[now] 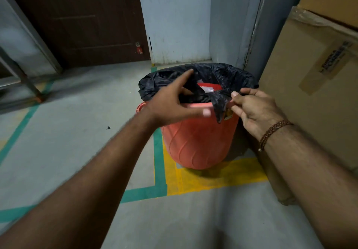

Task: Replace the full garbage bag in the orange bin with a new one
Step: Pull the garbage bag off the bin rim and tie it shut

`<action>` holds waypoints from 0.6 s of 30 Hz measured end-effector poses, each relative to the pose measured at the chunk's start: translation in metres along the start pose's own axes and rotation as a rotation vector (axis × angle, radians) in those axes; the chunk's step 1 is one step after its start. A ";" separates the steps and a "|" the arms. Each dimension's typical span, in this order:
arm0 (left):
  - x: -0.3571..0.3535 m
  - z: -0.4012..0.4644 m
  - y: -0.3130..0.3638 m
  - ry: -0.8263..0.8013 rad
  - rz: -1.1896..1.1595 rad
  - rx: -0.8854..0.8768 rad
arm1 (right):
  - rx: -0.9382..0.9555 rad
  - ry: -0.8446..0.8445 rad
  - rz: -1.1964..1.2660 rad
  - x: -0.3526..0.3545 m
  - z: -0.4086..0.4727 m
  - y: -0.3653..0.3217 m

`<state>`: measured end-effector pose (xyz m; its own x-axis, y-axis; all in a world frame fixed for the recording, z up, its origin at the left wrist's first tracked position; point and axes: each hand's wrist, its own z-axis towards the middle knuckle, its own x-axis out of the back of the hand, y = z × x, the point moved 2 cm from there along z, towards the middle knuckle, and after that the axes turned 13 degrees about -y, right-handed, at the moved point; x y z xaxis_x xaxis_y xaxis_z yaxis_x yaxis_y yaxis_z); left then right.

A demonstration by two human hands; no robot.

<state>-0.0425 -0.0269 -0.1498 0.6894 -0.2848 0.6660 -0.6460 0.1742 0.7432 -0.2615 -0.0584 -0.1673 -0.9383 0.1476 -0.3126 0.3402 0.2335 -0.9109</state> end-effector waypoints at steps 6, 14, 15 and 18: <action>-0.012 0.010 -0.009 0.101 0.422 -0.071 | -0.003 -0.035 -0.094 -0.008 0.000 0.000; -0.005 0.008 -0.013 0.099 0.471 -0.004 | -0.095 -0.036 -0.045 -0.002 0.011 0.002; -0.006 0.004 -0.011 0.169 0.489 0.061 | -0.117 -0.066 -0.008 -0.002 0.011 0.002; -0.011 -0.008 -0.001 0.555 0.392 0.412 | -0.130 -0.069 0.087 -0.003 0.012 0.003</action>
<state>-0.0469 -0.0161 -0.1573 0.3791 0.2553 0.8895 -0.8701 -0.2290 0.4365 -0.2581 -0.0702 -0.1721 -0.9057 0.1076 -0.4101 0.4208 0.3462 -0.8385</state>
